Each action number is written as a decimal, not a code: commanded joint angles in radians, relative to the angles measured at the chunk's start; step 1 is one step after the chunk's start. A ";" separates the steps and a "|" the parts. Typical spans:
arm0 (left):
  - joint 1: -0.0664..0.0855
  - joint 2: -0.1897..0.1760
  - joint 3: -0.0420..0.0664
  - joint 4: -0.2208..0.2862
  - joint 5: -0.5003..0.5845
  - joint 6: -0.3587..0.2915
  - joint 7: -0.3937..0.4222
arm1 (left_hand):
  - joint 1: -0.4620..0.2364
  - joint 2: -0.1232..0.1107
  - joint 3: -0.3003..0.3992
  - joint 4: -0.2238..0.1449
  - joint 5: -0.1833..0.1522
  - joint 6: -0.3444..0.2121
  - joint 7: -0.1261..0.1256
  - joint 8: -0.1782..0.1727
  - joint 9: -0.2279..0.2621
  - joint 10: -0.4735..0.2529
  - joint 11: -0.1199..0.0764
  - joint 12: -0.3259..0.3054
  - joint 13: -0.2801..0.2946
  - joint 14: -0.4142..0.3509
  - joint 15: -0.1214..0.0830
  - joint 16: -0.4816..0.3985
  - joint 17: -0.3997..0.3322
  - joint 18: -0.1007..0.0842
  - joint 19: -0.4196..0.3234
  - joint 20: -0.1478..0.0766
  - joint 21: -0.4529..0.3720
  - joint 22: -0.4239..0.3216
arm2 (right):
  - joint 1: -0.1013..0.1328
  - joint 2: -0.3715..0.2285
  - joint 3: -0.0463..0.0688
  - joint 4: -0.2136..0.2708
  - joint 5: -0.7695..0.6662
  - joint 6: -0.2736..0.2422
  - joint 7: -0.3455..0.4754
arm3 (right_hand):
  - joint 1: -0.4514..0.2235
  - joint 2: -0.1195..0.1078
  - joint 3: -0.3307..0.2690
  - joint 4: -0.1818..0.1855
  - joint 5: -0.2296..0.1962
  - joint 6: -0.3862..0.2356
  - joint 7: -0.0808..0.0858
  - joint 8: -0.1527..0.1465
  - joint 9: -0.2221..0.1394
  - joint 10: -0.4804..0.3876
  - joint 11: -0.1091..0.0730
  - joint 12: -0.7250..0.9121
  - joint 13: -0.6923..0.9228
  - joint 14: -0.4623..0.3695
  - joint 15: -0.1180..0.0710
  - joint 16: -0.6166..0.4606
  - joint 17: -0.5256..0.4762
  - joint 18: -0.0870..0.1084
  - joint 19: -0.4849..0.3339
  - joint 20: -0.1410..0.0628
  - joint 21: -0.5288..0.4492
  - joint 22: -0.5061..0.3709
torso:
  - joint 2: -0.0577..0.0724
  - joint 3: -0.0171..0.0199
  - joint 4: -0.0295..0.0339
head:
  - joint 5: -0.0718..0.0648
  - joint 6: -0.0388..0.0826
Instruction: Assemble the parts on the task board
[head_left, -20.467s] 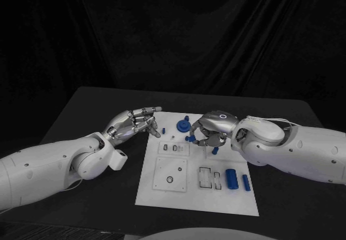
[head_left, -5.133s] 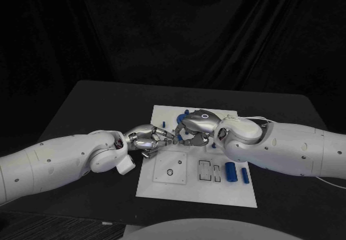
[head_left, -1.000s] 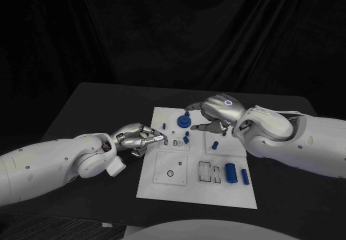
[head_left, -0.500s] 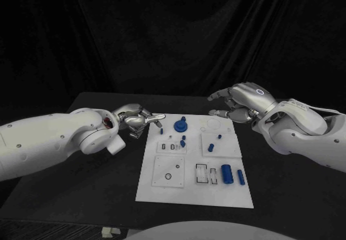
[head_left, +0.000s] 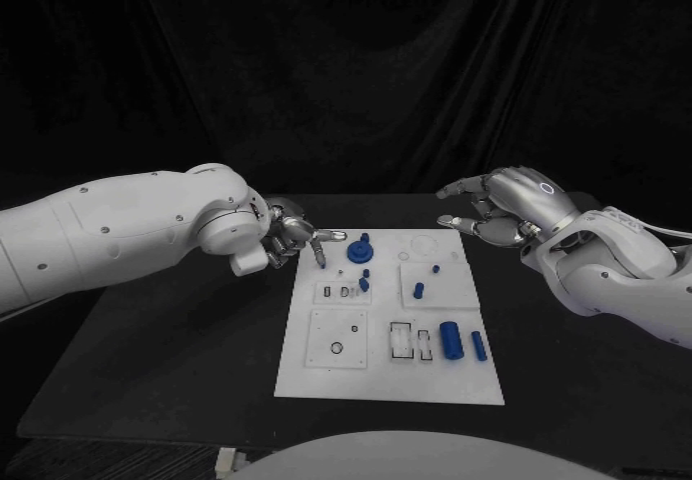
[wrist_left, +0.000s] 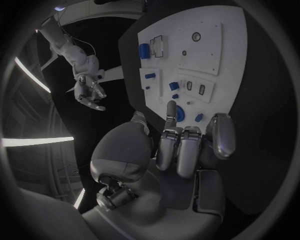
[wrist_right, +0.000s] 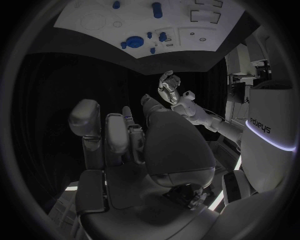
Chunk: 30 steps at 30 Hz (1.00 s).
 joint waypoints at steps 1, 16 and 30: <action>0.004 0.039 0.001 -0.041 -0.004 0.095 -0.170 | 0.004 0.012 0.001 -0.008 -0.003 -0.006 -0.003 0.016 0.033 0.104 -0.010 -0.001 0.262 0.106 -0.010 0.003 0.263 -0.001 0.005 -0.010 -0.005 0.056 | -0.016 -0.012 0.000 -0.001 0.006 -0.068 0.035 | 0.009 0.002 0.001 0.004 0.013 0.007 0.003 -0.003 0.002 0.033 0.009 0.005 0.171 0.029 0.006 0.005 0.002 0.010 0.009 0.001 0.005 0.125 | -0.018 0.0188 -0.0222 | 0.005 -0.010; -0.023 0.205 0.001 -0.189 -0.004 0.048 -0.202 | 0.036 0.033 0.036 -0.041 0.048 -0.038 -0.002 -0.021 0.103 0.104 -0.012 -0.001 0.262 0.106 -0.013 0.003 0.263 -0.004 0.018 -0.015 -0.006 0.068 | -0.047 -0.058 0.000 -0.002 0.006 -0.084 0.029 | 0.018 -0.002 0.001 0.003 0.036 0.020 0.005 -0.001 0.004 0.030 0.012 0.000 0.166 0.032 0.007 0.004 0.001 0.010 0.013 0.002 0.007 0.125 | -0.035 0.0355 -0.0462 | 0.032 -0.037; -0.079 0.258 0.000 -0.259 -0.004 0.026 -0.217 | 0.045 0.039 0.059 -0.057 0.085 -0.024 -0.004 -0.051 0.118 0.104 -0.012 -0.001 0.262 0.106 -0.013 0.003 0.263 -0.007 0.037 -0.014 0.002 0.082 | -0.053 -0.067 0.000 0.002 0.006 -0.090 0.034 | 0.016 -0.007 -0.003 0.008 0.041 0.042 0.006 0.004 0.009 0.024 0.024 -0.012 0.155 0.038 0.015 0.011 0.006 0.007 0.021 0.005 0.024 0.128 | -0.033 0.0460 -0.0479 | 0.064 -0.037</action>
